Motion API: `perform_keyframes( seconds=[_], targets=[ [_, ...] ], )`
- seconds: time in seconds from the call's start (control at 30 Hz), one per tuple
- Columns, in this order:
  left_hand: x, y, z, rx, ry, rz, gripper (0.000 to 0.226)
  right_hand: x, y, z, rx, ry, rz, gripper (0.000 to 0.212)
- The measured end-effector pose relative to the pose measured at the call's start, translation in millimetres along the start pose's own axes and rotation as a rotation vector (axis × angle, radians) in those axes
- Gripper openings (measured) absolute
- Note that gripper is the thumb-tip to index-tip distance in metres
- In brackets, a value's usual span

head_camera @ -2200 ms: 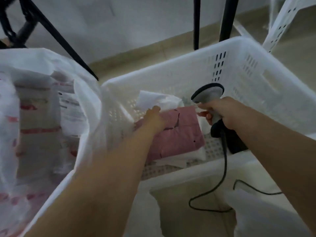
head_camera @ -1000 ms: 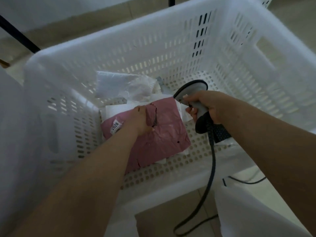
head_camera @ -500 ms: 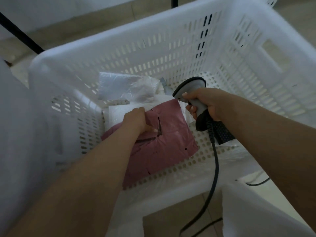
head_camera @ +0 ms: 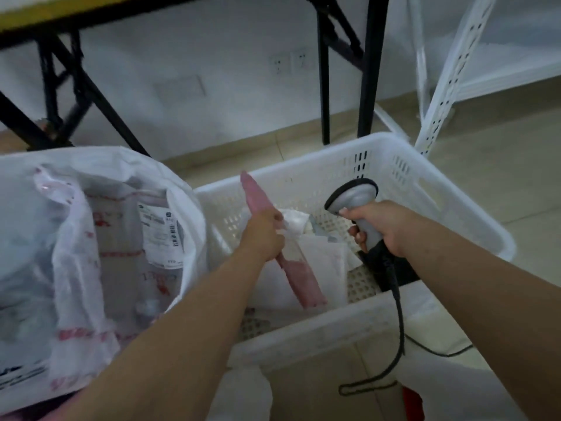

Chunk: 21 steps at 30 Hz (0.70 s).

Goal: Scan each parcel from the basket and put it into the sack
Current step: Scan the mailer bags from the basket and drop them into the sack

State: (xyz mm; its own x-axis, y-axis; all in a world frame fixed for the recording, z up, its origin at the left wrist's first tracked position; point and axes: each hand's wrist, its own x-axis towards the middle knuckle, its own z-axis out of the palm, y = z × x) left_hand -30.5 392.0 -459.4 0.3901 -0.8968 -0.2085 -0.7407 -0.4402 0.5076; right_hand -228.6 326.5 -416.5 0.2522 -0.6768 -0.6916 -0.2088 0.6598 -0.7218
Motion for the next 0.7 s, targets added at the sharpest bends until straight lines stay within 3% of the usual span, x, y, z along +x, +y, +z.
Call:
perform_keyframes(
  seconds=[0.1,0.17,0.23,0.3,0.37,0.7],
  targets=[
    [-29,29,-30,-0.074,0.075,0.025,0.086,-34,-3,3,0.003,-0.010,-0.038,0.017],
    [-46,43,-48,-0.191,0.113,-0.039,0.101,-53,-6,6,0.035,-0.014,-0.087,0.017],
    [-57,44,-58,-0.242,0.171,-0.081,0.088,-68,-6,10,0.076,-0.035,-0.141,0.018],
    [-63,36,-57,-0.254,0.213,-0.060,0.045,-76,-1,11,0.115,-0.050,-0.193,0.018],
    [-66,29,-49,-0.396,0.224,-0.064,0.018,-78,4,10,0.156,-0.056,-0.231,0.019],
    [-15,9,-39,-1.062,0.372,-0.395,0.018,-61,-23,8,0.187,-0.104,-0.248,0.026]
  ],
)
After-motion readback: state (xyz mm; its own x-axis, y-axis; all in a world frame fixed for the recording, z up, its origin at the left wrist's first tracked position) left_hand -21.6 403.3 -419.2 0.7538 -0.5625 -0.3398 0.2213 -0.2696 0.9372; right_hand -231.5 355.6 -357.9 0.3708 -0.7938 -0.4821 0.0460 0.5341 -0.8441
